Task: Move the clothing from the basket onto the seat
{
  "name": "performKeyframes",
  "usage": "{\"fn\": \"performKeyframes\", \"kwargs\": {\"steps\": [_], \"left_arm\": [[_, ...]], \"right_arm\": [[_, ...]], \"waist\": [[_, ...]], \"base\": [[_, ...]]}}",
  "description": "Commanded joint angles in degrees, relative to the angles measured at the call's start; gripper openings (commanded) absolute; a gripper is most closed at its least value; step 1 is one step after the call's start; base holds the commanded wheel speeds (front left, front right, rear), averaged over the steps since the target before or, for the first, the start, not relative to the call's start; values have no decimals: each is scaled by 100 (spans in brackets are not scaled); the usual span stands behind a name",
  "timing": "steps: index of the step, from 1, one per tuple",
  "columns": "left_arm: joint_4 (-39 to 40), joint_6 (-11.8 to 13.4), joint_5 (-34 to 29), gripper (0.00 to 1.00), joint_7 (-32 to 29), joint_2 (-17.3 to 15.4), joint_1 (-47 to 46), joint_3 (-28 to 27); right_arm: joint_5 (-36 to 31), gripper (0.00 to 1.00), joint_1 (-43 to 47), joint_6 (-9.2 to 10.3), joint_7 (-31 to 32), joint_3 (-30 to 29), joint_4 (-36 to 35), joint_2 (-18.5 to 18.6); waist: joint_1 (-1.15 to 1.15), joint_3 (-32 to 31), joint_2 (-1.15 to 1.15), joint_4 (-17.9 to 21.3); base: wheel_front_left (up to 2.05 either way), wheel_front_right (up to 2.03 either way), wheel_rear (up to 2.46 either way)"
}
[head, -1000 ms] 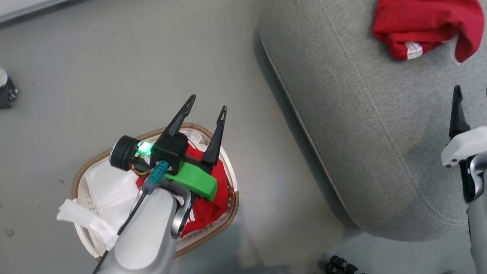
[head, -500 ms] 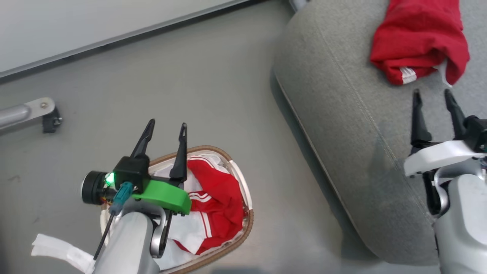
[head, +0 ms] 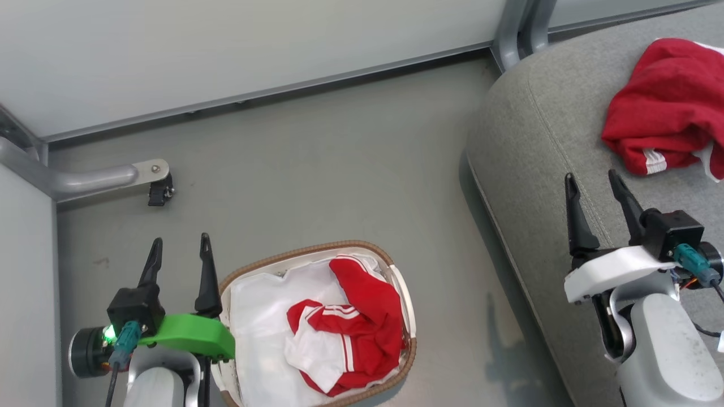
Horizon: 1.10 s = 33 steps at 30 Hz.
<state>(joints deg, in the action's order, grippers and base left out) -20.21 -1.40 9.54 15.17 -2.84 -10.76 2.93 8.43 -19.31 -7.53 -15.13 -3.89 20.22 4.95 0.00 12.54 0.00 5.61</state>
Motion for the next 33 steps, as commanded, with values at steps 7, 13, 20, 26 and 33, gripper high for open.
{"fn": "performKeyframes", "kwargs": {"steps": [7, 13, 20, 26, 33], "left_arm": [[13, 59, 65, 100, -3, -13, 520, -291], [41, 108, 208, 100, -3, -14, 831, -310], [58, 80, 317, 100, -3, -14, 890, -191], [-34, -57, 319, 100, -2, -13, 651, 88], [-378, -140, 441, 100, -3, -14, 188, 599]], "right_arm": [[-55, 100, 492, 8, -3, 183, 148, -53], [13, 100, 783, 8, -3, 153, 218, -94], [-9, 100, 890, 8, -3, 157, 272, -104], [26, 100, 646, 8, -3, 235, 146, -96], [142, 100, 306, 8, -3, 384, -63, -101]], "waist": [[0, -564, 0, -313], [0, -736, 0, -330], [0, -730, 0, -336], [0, -497, 0, -258], [0, 113, 0, -97]], "base": [[0, 0, 0], [0, 0, 0], [0, 0, 0], [0, 0, 0], [0, 0, 0]]}}
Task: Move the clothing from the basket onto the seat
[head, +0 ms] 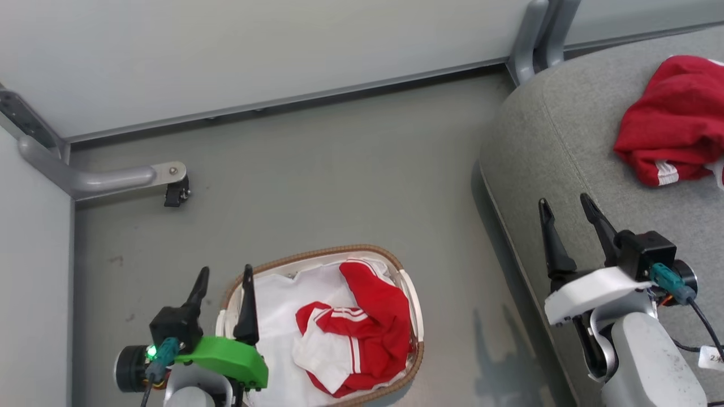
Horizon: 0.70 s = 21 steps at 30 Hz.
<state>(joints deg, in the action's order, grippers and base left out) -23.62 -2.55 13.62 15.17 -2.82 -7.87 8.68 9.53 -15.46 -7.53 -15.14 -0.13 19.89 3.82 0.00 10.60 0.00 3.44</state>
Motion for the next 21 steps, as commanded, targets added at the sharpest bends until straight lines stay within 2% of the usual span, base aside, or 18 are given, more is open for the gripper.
{"fn": "performKeyframes", "kwargs": {"steps": [1, 10, 16, 21], "left_arm": [[-121, -41, 66, 100, -3, -16, -153, 97], [-878, -154, 237, 100, -2, -21, -953, 720], [-1527, -382, 714, 100, -2, -25, -1483, 1230], [-1838, -457, 925, 100, -3, -24, -1888, 1667]], "right_arm": [[43, 100, -110, 8, -1, 32, -58, 13], [171, 100, -604, 8, -1, 251, -275, 1], [253, 100, -865, 8, -1, 326, -364, -7], [281, 100, -1013, 8, -1, 352, -453, -28]], "waist": [[0, 386, 0, 148], [0, 1239, 0, 503], [0, 1704, 0, 737], [0, 2054, 0, 905]], "base": [[0, 0, 0], [0, 0, 0], [0, 0, 0], [0, 0, 0]]}}
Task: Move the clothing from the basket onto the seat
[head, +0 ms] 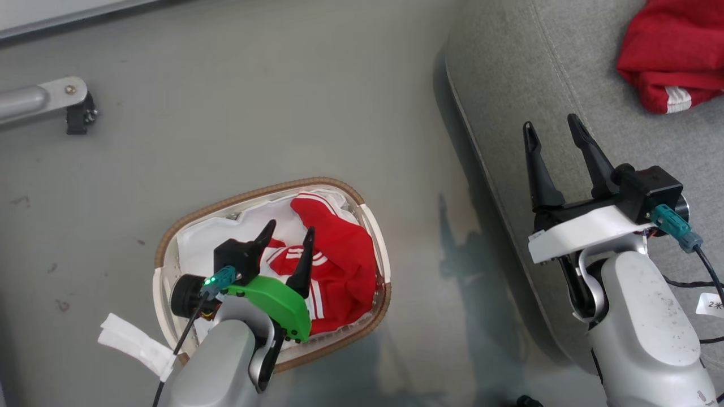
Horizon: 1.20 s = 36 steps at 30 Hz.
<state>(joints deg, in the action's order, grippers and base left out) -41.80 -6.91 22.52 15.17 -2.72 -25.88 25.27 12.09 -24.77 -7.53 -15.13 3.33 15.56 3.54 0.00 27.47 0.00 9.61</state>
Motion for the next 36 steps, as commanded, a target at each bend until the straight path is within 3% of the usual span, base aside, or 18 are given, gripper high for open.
{"fn": "performKeyframes", "kwargs": {"steps": [1, 16, 24, 36], "left_arm": [[-70, -27, 49, 100, -3, -36, -160, 117], [-794, -64, -35, 100, -3, -35, -1020, 1597], [-1526, -55, -351, 100, -2, -35, -1520, 1863], [-2327, 251, -503, 100, -3, -35, -2125, 1999]], "right_arm": [[33, 100, -109, 8, -3, 16, -39, -5], [58, 100, -474, 8, -3, 48, -238, -37], [26, 100, -661, 8, -2, 56, -398, -31], [57, 100, -867, 8, -2, -4, -665, 18]], "waist": [[0, 440, 0, 324], [0, 1266, 0, 576], [0, 1723, 0, 637], [0, 2294, 0, 658]], "base": [[0, 0, 0], [0, 0, 0], [0, 0, 0], [0, 0, 0]]}}
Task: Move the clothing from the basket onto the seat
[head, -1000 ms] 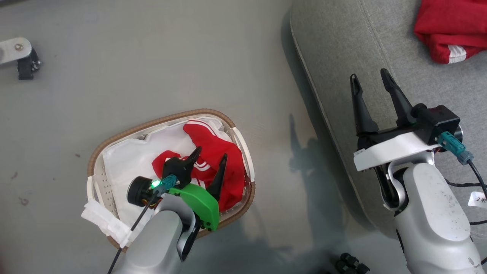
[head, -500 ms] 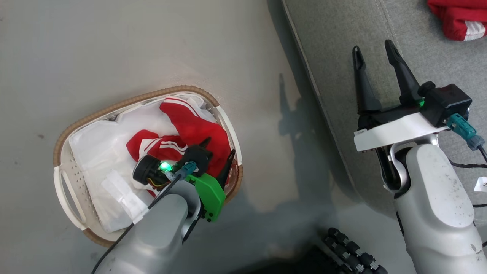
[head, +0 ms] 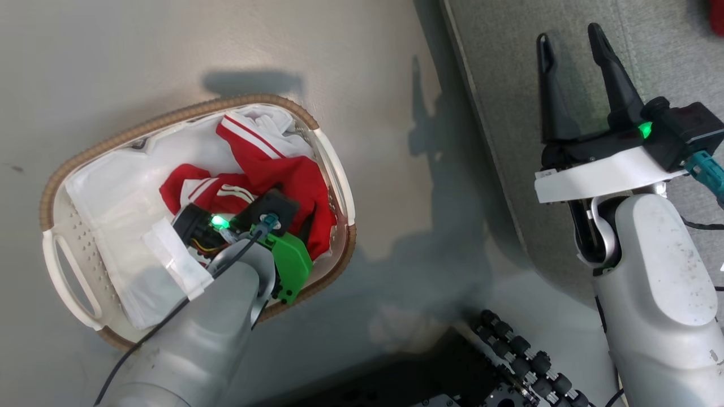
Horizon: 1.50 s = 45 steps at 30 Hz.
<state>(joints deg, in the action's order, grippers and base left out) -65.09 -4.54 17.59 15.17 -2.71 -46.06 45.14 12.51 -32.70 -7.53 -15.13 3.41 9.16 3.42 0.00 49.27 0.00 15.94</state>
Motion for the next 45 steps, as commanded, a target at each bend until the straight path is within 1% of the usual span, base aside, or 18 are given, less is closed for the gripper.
{"fn": "performKeyframes", "kwargs": {"steps": [1, 7, 12, 17, 18, 19, 20, 26, 34, 40, 45], "left_arm": [[-39, 19, -17, 100, -3, -37, -152, 18], [-319, 25, -25, 100, -4, -39, -419, 73], [-611, -58, 27, 100, -132, -36, -574, 232], [-678, -97, 163, 100, -155, -39, -606, 314], [-689, -98, 188, 48, -167, -39, -587, 332], [-689, -105, 197, 9, -158, -38, -562, 355], [-687, -100, 239, 0, -131, -38, -522, 356], [-405, -70, 562, 0, -7, -35, -241, 228], [196, 45, 779, 0, 3, -34, 278, 19], [569, 66, 820, 0, 5, -30, 695, -229], [936, 148, 770, 0, 5, -28, 1128, -514]], "right_arm": [[24, 100, -106, 8, -2, -16, -51, 36], [25, 100, -225, 8, -2, -1, -256, 56], [30, 100, -251, 8, -2, 64, -372, 47], [16, 100, -254, 8, -2, 82, -375, 41], [11, 100, -252, 8, -2, 86, -355, 42], [14, 100, -252, 8, -2, 93, -337, 40], [16, 100, -246, 8, -2, 96, -314, 38], [52, 100, -145, 8, -2, 74, -193, 22], [71, 100, 68, 8, -2, 87, 34, -7], [6, 100, 317, 8, -2, 101, 204, -11], [-34, 100, 593, 8, -2, 55, 367, 16]], "waist": [[0, 157, 0, 33], [0, 371, 0, 36], [0, 445, 0, 49], [0, 443, 0, 15], [0, 417, 0, 10], [0, 393, 0, 10], [0, 351, 0, 5], [0, -5, 0, -22], [0, -727, 0, -145], [0, -1345, 0, -364], [0, -1880, 0, -606]], "base": [[0, 0, 0], [0, 0, 0], [0, 0, 0], [0, 0, 0], [0, 0, 0], [0, 0, 0], [0, 0, 0], [0, 0, 0], [0, 0, 0], [0, 0, 0], [0, 0, 0]]}}
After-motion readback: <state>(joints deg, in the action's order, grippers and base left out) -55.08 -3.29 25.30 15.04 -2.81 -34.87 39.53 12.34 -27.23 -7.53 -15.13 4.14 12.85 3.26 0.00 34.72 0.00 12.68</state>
